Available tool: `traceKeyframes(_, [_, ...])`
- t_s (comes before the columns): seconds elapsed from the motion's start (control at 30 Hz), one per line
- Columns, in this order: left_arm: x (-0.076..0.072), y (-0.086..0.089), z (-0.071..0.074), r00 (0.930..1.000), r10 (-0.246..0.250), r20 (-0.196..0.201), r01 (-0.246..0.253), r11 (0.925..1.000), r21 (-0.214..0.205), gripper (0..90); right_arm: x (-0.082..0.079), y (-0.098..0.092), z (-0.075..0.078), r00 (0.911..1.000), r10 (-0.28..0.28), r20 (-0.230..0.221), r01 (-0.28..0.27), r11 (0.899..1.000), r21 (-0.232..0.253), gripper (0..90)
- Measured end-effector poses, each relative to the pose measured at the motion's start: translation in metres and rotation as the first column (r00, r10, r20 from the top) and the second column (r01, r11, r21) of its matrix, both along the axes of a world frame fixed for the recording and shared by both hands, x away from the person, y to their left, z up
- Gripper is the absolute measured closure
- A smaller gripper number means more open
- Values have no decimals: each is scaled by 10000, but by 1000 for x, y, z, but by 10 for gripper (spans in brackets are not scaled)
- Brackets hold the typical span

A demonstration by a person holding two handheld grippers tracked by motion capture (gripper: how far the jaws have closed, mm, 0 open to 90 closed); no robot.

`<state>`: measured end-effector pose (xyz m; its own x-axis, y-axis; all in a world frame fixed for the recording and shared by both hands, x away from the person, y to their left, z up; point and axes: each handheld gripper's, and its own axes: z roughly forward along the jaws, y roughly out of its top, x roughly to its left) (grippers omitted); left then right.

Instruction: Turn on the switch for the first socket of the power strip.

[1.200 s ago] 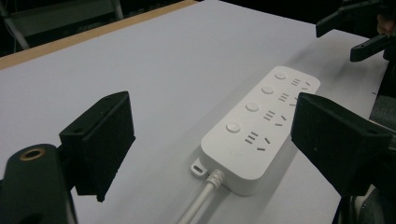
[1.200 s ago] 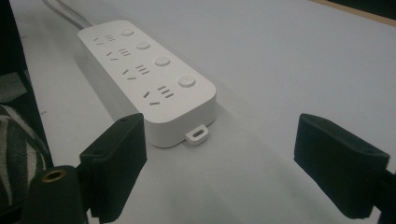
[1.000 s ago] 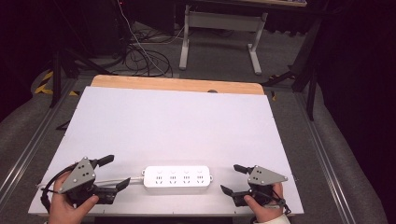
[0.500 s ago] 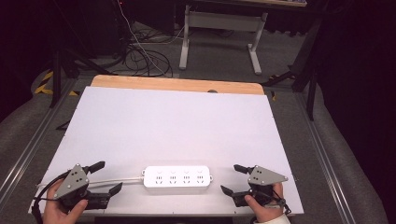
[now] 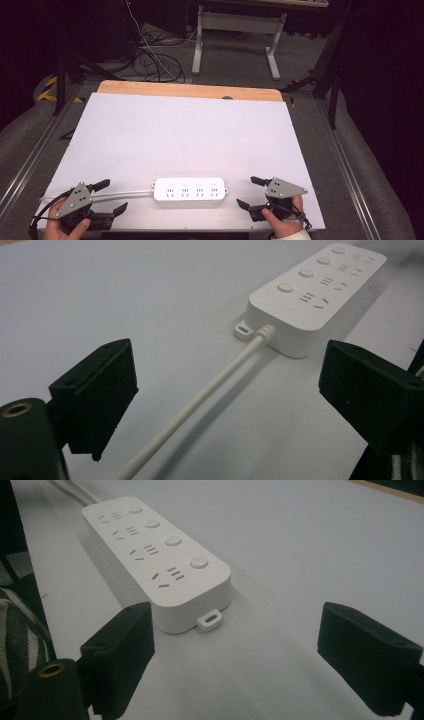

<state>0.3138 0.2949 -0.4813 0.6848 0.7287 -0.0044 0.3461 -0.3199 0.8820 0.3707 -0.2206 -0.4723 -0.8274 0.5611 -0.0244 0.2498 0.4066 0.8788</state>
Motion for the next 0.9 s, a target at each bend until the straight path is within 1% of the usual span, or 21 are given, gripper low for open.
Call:
traceKeyframes(0.03, [1, 0, 0, 10000, -3, -12, 3, 10000, -8, 92, 0, 0, 0, 10000, -6, -4, 6, 10000, -11, 158])
traceKeyframes(0.1, [2, -2, 0, 9999, 63, -138, -66, 9998, -205, 92, 0, 0, 0, 10000, 3, -13, -3, 10000, -25, 158])
traceKeyframes(0.13, [2, -3, 0, 9999, 100, -127, -103, 9997, -237, 92, 0, 0, 0, 10000, 20, -9, -20, 10000, -35, 158])
traceKeyframes(0.27, [0, -9, 4, 9999, 76, -84, -77, 9998, -195, 92, 1, 1, -1, 10000, 72, -25, -72, 9999, -86, 158])
traceKeyframes(0.4, [0, -8, 5, 9999, 123, 67, -122, 9999, -112, 92, 1, 1, -1, 10000, 80, -27, -80, 9999, -83, 158])
traceKeyframes(0.47, [0, -6, 6, 9998, 167, 104, -167, 9998, 45, 92, 1, 1, -1, 10000, 85, -28, -85, 9999, -86, 158])
traceKeyframes(0.6, [-2, -5, 7, 9998, 123, 148, -123, 9999, -41, 94, 1, 1, -1, 10000, 95, -25, -95, 9999, -89, 158])
traceKeyframes(0.63, [-2, -5, 7, 9998, 144, 133, -143, 9998, -117, 94, 1, 1, -1, 9999, 98, -32, -98, 9999, -74, 158])
traceKeyframes(0.8, [-2, -5, 7, 9998, 169, 89, -167, 9998, -148, 94, 1, 1, -1, 9999, 103, -22, -103, 9999, -56, 158])
traceKeyframes(0.87, [-2, -5, 8, 9998, 214, 10, -214, 9996, -180, 94, 1, 1, -1, 9999, 103, -21, -103, 9999, -54, 158])
traceKeyframes(0.9, [-2, -6, 8, 9997, 221, -115, -224, 9995, -233, 94, 1, 1, -1, 9999, 100, -20, -100, 9999, -75, 158])
